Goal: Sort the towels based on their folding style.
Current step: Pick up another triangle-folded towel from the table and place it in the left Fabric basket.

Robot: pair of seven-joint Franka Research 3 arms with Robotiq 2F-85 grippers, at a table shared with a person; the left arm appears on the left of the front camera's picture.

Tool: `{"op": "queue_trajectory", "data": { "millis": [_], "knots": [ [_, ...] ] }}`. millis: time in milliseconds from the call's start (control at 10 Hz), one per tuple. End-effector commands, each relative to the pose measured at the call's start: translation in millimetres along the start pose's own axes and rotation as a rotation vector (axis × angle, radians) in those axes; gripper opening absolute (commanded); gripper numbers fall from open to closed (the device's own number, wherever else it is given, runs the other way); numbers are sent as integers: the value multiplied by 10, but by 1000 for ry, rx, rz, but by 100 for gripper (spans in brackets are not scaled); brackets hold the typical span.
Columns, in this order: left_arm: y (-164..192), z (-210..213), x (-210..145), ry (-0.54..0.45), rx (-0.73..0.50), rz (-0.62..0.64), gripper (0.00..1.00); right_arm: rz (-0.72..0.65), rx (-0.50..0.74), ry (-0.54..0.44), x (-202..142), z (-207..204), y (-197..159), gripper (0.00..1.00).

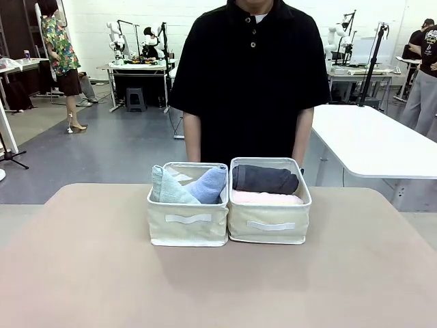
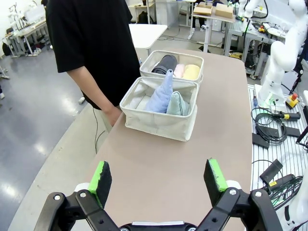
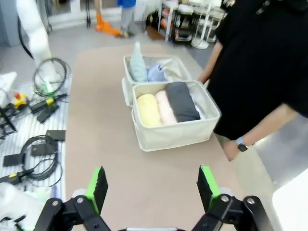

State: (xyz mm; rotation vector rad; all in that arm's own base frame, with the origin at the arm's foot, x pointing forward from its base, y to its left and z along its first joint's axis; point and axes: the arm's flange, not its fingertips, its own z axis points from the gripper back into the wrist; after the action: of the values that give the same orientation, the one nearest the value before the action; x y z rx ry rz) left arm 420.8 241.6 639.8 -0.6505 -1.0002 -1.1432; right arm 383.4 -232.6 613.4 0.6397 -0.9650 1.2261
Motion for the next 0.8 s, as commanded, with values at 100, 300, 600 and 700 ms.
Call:
{"op": "queue_trajectory", "data": {
  "millis": [100, 300, 600, 700],
  "knots": [
    [-23, -3, -3, 20, 7, -5, 100, -9, -9, -146, -61, 266, -119, 98],
    [-23, -3, -3, 20, 7, -5, 100, -5, -13, -49, -64, 126, -22, 98],
    [-23, -3, -3, 20, 7, -5, 100, -5, -13, -49, -64, 126, -22, 98],
    [-23, -3, -3, 20, 7, -5, 100, -5, -13, -49, -64, 126, -22, 98]
  ]
}}
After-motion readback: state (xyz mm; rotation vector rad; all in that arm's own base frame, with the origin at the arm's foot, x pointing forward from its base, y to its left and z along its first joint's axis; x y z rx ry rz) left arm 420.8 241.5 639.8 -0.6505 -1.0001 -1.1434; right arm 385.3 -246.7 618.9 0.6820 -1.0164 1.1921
